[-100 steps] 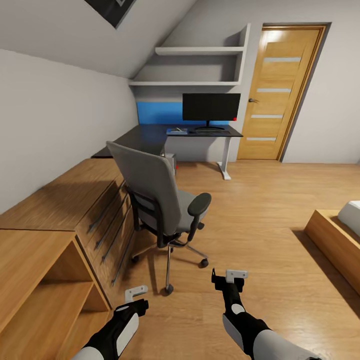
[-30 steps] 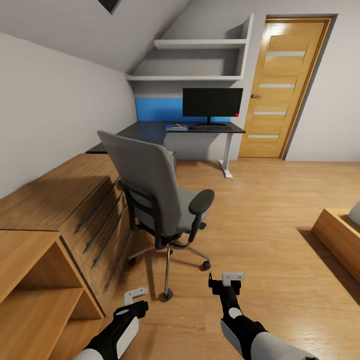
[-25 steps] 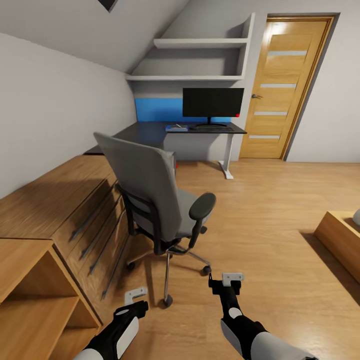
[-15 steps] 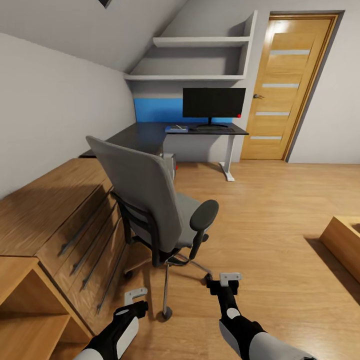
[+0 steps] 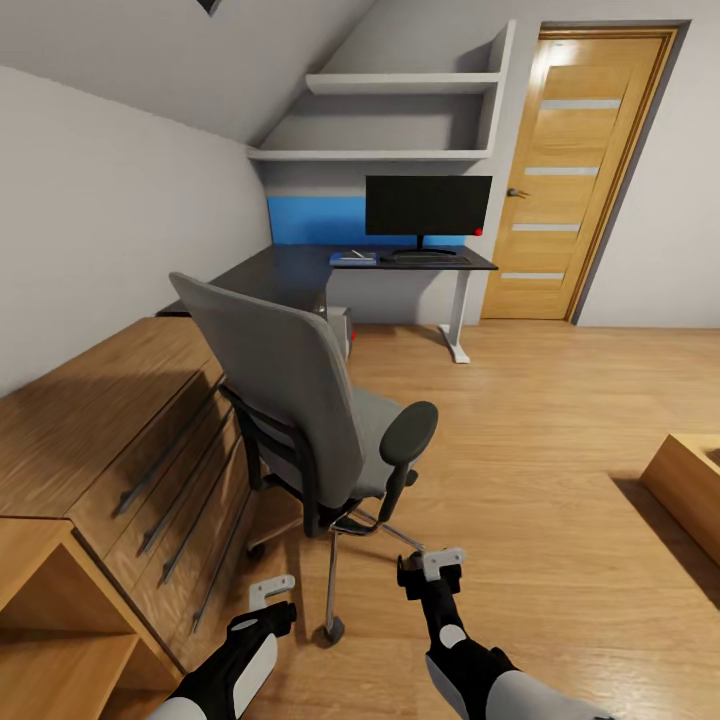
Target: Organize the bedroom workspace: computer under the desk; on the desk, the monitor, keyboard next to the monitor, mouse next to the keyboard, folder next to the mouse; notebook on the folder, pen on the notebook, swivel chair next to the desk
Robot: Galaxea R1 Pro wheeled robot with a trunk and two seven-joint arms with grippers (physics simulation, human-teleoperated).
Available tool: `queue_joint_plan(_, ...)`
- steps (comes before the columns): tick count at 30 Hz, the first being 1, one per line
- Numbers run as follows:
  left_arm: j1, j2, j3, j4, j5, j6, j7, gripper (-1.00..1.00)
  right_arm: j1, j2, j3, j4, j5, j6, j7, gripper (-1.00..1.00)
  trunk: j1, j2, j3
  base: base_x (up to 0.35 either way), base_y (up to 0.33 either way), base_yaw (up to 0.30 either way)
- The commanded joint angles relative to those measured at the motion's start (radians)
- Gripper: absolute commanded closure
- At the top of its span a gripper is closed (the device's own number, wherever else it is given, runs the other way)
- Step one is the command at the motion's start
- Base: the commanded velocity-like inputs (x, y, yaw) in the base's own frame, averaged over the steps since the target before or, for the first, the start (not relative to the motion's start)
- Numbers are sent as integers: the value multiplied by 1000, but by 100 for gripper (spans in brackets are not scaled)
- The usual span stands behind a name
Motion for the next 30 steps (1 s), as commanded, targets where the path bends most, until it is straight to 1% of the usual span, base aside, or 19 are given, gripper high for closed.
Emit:
queue_joint_plan(1, 0, 1, -8, -2, 7, 5, 9, -100, -1, 1, 9, 0, -6, -3, -5, -100, 0, 0, -1, 0, 0, 0)
queue_joint_plan(5, 0, 1, -8, -2, 7, 5, 9, -100, -1, 6, 8, -9, -7, 5, -5, -100, 0, 0, -1, 0, 0, 0)
queue_joint_plan(6, 0, 1, -8, -2, 7, 4, 9, -100, -2, 11, 7, -25, -9, 13, -6, -100, 0, 0, -1, 0, 0, 0)
queue_joint_plan(7, 0, 1, -8, -2, 7, 3, 9, -100, -2, 14, 5, -43, -12, 28, -7, -100, 0, 0, -1, 0, 0, 0)
queue_joint_plan(8, 0, 1, -8, -2, 7, 0, 9, -100, -5, 14, 1, -72, -23, 79, -8, -100, 0, 0, -1, 0, 0, 0)
queue_joint_plan(9, 0, 0, -8, -3, 7, -2, 9, -100, -7, 14, -1, -89, -40, 130, -7, -100, 0, 0, -1, 0, 0, 0)
queue_joint_plan(10, 0, 0, -9, -3, 6, -2, 9, -100, -9, 14, -2, -97, -51, 157, -7, -100, 0, 0, -1, 0, 0, 0)
queue_joint_plan(12, 0, 0, -9, -3, 6, -4, 9, -100, -22, 14, -4, -130, -111, 244, -5, -100, 0, 0, -1, 0, 0, 0)
queue_joint_plan(13, 0, 0, -9, -3, 6, -4, 9, -100, -26, 14, -5, -136, -128, 257, -5, -100, 0, 0, -1, 0, 0, 0)
queue_joint_plan(15, 0, 0, -10, -3, 7, -6, 9, -100, -35, 14, -5, -147, -193, 285, -2, -100, 0, 0, -1, 0, 0, 0)
queue_joint_plan(17, 0, 0, -10, -3, 6, -8, 9, -100, -38, 14, -3, -142, -228, 287, 0, -100, 0, 0, -1, 0, 0, 0)
queue_joint_plan(18, 0, -2, -10, -3, 7, -9, 9, -100, -39, 14, -1, -131, -242, 274, 1, -100, 0, 0, -1, 0, 0, 0)
queue_joint_plan(19, 0, -4, -9, -3, 7, -10, 9, -100, -39, 14, 0, -118, -250, 252, 1, -100, 0, 0, -1, 7, 0, 0)
queue_joint_plan(20, 0, -10, -9, -3, 7, -11, 9, -100, -40, 14, 1, -97, -258, 196, 2, -100, 0, 0, -1, 123, 0, 0)
queue_joint_plan(23, 0, -16, -9, -3, 6, -11, 8, -100, -41, 14, 4, -86, -260, 161, 3, -100, 0, 0, -1, 212, 0, 0)
queue_joint_plan(27, 0, -18, -9, -3, 6, -10, 9, -100, -41, 14, 7, -82, -257, 147, 4, -100, 0, 0, -1, 165, 0, 0)
queue_joint_plan(30, 0, -20, -29, -3, 5, -10, 10, -100, -40, 14, 7, -81, -247, 144, 5, -100, 0, 0, -1, 38, 0, 0)
